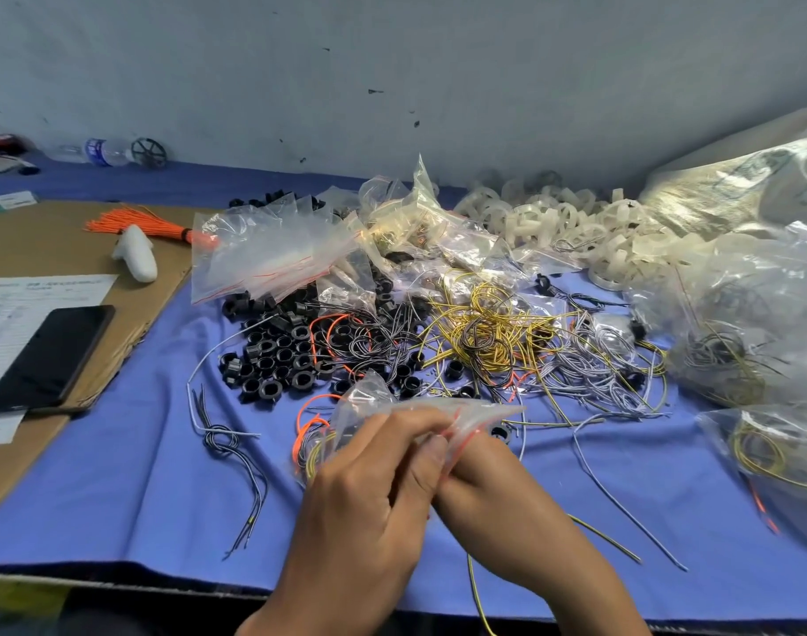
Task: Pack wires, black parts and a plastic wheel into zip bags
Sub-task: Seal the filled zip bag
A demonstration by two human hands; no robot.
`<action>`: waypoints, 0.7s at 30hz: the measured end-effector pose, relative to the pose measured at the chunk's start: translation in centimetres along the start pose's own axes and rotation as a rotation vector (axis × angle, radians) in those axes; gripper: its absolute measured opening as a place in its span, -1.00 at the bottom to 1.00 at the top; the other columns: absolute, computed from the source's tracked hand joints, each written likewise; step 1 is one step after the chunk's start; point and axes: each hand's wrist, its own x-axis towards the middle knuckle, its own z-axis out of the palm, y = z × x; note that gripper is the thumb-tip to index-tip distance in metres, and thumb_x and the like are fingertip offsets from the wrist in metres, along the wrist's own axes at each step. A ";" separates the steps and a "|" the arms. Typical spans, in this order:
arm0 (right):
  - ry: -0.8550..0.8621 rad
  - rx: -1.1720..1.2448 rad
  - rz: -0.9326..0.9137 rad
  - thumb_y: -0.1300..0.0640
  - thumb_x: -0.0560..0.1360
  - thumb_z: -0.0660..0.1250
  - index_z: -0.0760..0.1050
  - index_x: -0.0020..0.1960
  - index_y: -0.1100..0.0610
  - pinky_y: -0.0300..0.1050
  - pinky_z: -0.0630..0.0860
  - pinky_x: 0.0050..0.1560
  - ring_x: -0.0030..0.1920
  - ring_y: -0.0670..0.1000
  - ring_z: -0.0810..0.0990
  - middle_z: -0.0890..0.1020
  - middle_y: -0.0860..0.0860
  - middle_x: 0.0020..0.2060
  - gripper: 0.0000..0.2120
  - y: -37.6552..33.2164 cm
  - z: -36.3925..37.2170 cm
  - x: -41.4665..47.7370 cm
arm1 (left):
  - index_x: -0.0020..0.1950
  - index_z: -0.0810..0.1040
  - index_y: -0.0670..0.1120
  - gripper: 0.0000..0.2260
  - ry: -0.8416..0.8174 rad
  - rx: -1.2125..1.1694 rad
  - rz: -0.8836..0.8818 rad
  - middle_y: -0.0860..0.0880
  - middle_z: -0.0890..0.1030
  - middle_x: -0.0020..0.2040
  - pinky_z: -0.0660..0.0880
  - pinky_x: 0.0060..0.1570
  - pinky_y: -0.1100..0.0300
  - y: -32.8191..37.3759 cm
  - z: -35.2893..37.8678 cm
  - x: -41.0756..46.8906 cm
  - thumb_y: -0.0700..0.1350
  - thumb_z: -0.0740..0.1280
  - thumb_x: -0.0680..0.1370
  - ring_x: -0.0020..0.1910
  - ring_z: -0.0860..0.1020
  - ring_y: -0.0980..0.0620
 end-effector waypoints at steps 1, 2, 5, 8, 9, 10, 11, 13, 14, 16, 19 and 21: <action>0.016 0.202 0.024 0.36 0.52 0.18 0.56 -0.06 -0.09 -0.20 0.49 -0.09 -0.10 -0.14 0.58 0.63 -0.19 -0.15 -0.63 0.0 0.1 0.0 | 0.16 0.57 0.16 -0.83 0.005 -0.002 0.000 0.22 0.60 0.03 0.44 -0.04 0.43 0.1 -0.1 0.1 0.07 0.23 0.62 0.00 0.58 0.27; 0.025 0.434 0.038 0.37 0.54 0.19 0.59 0.02 0.01 -0.18 0.50 -0.05 -0.06 -0.08 0.61 0.66 -0.11 -0.11 -0.67 0.1 0.2 0.0 | 0.16 0.57 0.17 -0.82 0.011 -0.011 -0.004 0.22 0.60 0.02 0.42 -0.06 0.46 0.2 -0.1 0.1 0.08 0.23 0.62 -0.02 0.58 0.29; 0.002 1.151 0.110 0.25 0.60 0.21 0.50 0.21 0.32 -0.03 0.55 0.11 0.09 0.11 0.59 0.62 0.17 0.04 -0.76 0.5 1.1 0.4 | 0.15 0.60 0.16 -0.82 0.017 -0.057 -0.010 0.22 0.62 0.02 0.43 -0.04 0.45 0.4 0.0 0.4 0.08 0.25 0.61 -0.01 0.59 0.29; 0.104 0.753 0.122 0.30 0.60 0.16 0.66 -0.09 -0.08 -0.33 0.54 -0.07 0.02 -0.10 0.59 0.67 -0.18 -0.17 -0.61 0.6 1.8 0.4 | 0.14 0.63 0.10 -0.84 -0.007 -0.066 0.001 0.17 0.64 0.02 0.48 0.03 0.30 0.4 0.3 0.6 0.01 0.29 0.62 0.06 0.60 0.22; 0.121 0.488 0.053 0.34 0.57 0.16 0.62 -0.19 -0.19 -0.44 0.47 -0.19 -0.09 -0.26 0.57 0.63 -0.30 -0.25 -0.52 0.6 1.9 0.5 | 0.13 0.64 0.07 -0.84 -0.004 -0.054 0.006 0.17 0.64 0.03 0.48 0.05 0.28 0.3 0.3 0.6 -0.03 0.29 0.61 0.07 0.60 0.21; 0.139 0.158 -0.031 0.36 0.53 0.18 0.56 -0.24 -0.22 -0.46 0.40 -0.27 -0.19 -0.32 0.54 0.59 -0.34 -0.30 -0.52 0.9 2.0 0.6 | 0.13 0.64 0.06 -0.83 -0.002 -0.052 0.006 0.16 0.64 0.04 0.48 0.07 0.29 0.1 0.3 0.6 -0.05 0.29 0.61 0.10 0.60 0.20; 0.156 -0.124 -0.116 0.35 0.47 0.20 0.52 -0.26 -0.17 -0.39 0.35 -0.31 -0.26 -0.28 0.51 0.57 -0.29 -0.32 -0.59 1.2 2.1 0.9 | 0.13 0.64 0.06 -0.83 -0.003 -0.060 0.006 0.16 0.64 0.05 0.47 0.09 0.30 0.0 0.4 0.6 -0.05 0.29 0.61 0.11 0.60 0.20; 0.086 -0.410 -0.154 0.29 0.41 0.20 0.50 -0.23 -0.02 -0.19 0.30 -0.31 -0.30 -0.10 0.48 0.58 -0.11 -0.31 -0.77 1.5 1.7 1.1 | 0.13 0.64 0.07 -0.84 -0.009 -0.080 -0.004 0.16 0.65 0.05 0.47 0.08 0.30 -0.2 0.4 0.4 -0.03 0.30 0.61 0.11 0.60 0.19; 0.049 -0.391 -0.147 0.27 0.41 0.18 0.49 -0.20 0.00 -0.20 0.29 -0.28 -0.28 -0.08 0.48 0.59 -0.08 -0.28 -0.80 1.5 1.4 1.2 | 0.13 0.64 0.08 -0.84 -0.007 -0.083 -0.015 0.16 0.65 0.04 0.47 0.07 0.31 -0.2 0.5 0.4 -0.02 0.30 0.61 0.11 0.60 0.19; 0.005 -0.201 -0.150 0.26 0.43 0.16 0.47 -0.17 -0.07 -0.34 0.29 -0.25 -0.27 -0.19 0.46 0.57 -0.18 -0.26 -0.76 1.2 1.1 1.2 | 0.12 0.63 0.12 -0.83 0.016 -0.073 -0.044 0.20 0.64 0.02 0.46 0.03 0.35 -0.1 0.6 0.3 0.02 0.28 0.60 0.07 0.60 0.22; 0.032 0.133 -0.043 0.34 0.49 0.19 0.45 -0.22 -0.03 -0.22 0.43 -0.29 -0.26 -0.22 0.47 0.56 -0.17 -0.30 -0.71 0.9 1.1 0.9 | 0.14 0.62 0.13 -0.83 0.026 -0.076 -0.079 0.23 0.64 -0.01 0.46 -0.03 0.38 0.1 0.5 0.5 0.02 0.28 0.60 0.01 0.61 0.23; 0.056 0.182 0.036 0.33 0.52 0.19 0.48 -0.17 0.08 0.11 0.52 -0.24 -0.22 -0.10 0.52 0.59 -0.03 -0.27 -0.79 1.5 1.3 0.9 | 0.14 0.62 0.12 -0.83 0.020 -0.085 -0.066 0.23 0.64 0.01 0.48 -0.01 0.36 0.1 0.3 0.7 0.01 0.28 0.61 0.02 0.61 0.23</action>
